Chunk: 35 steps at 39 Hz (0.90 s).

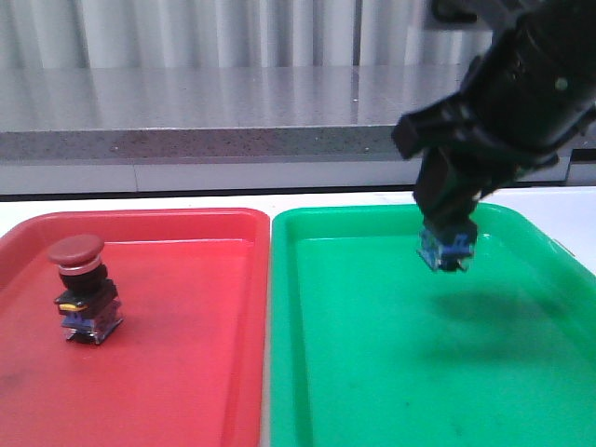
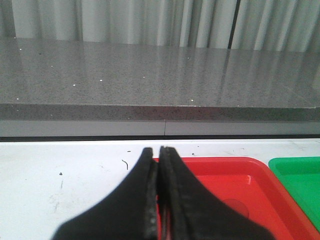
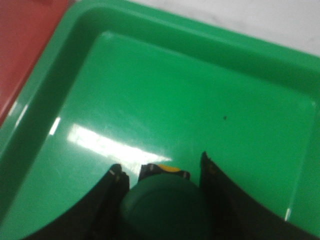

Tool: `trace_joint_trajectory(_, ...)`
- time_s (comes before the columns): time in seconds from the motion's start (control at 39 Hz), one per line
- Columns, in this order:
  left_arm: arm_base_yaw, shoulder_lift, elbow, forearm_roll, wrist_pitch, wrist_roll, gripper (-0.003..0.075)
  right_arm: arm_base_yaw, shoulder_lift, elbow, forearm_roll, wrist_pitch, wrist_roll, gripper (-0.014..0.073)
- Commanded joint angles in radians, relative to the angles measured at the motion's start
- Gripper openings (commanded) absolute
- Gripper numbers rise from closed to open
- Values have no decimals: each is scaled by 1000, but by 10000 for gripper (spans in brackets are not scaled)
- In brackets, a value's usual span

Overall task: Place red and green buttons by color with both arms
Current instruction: 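Lift the green-capped button and carry it into the green tray, then open the right gripper and raise it away from the button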

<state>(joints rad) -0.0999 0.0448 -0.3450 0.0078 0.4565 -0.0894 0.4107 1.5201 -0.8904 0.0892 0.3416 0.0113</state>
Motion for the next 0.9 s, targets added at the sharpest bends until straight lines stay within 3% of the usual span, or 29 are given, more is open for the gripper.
trace_joint_trajectory(0.0,2,10,-26,-8,-84,-5,-20,10,-14,34,3,-113,-11,54)
trace_joint_trajectory(0.28,2,10,-26,-8,-84,-5,-20,10,23,48,7,-126,-6,71)
trace_joint_trajectory(0.41,2,10,-26,-8,-84,-5,-20,10,23,48,8,-120,-6,220)
trace_joint_trajectory(0.64,2,10,-26,-8,-84,-5,-20,10,14,47,8,-115,-6,604)
trace_joint_trajectory(0.72,2,10,-26,-8,-84,-5,-20,10,-12,42,8,-99,-6,645)
trace_joint_trajectory(0.87,2,10,-26,-8,-84,-5,-20,10,-111,-7,8,-47,-3,644)
